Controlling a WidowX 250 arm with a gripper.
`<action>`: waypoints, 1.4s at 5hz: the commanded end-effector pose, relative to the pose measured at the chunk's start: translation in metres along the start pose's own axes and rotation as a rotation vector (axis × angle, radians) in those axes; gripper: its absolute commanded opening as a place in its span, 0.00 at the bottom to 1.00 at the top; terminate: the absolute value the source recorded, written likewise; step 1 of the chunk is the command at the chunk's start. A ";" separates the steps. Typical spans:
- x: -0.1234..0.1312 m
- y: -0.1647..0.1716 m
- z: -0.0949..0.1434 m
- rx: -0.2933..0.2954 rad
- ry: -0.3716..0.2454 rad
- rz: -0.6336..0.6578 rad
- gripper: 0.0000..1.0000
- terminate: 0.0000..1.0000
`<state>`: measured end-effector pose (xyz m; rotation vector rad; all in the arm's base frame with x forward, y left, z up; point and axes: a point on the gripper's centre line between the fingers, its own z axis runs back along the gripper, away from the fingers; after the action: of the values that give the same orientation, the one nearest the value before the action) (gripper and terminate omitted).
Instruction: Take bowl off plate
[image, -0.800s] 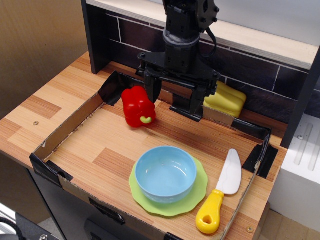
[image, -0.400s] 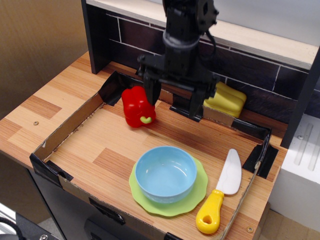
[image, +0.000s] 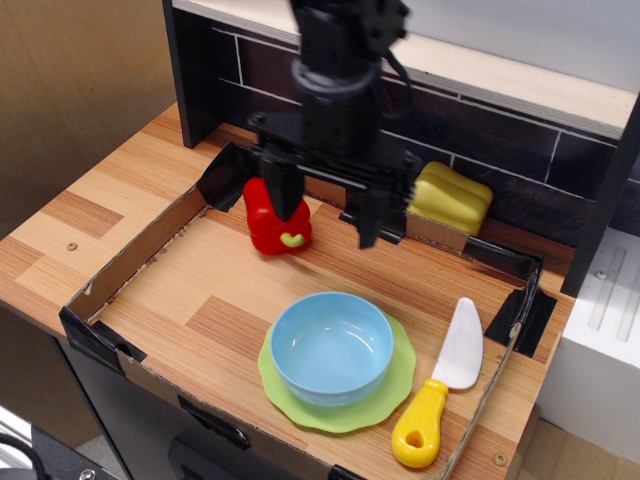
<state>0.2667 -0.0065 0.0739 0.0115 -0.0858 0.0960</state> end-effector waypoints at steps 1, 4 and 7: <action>-0.027 0.016 -0.016 -0.034 0.047 -0.157 1.00 0.00; -0.043 0.006 -0.044 -0.063 0.065 -0.195 1.00 0.00; -0.042 0.007 -0.041 -0.121 0.068 -0.181 0.00 0.00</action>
<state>0.2181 -0.0059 0.0192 -0.1119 0.0266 -0.0814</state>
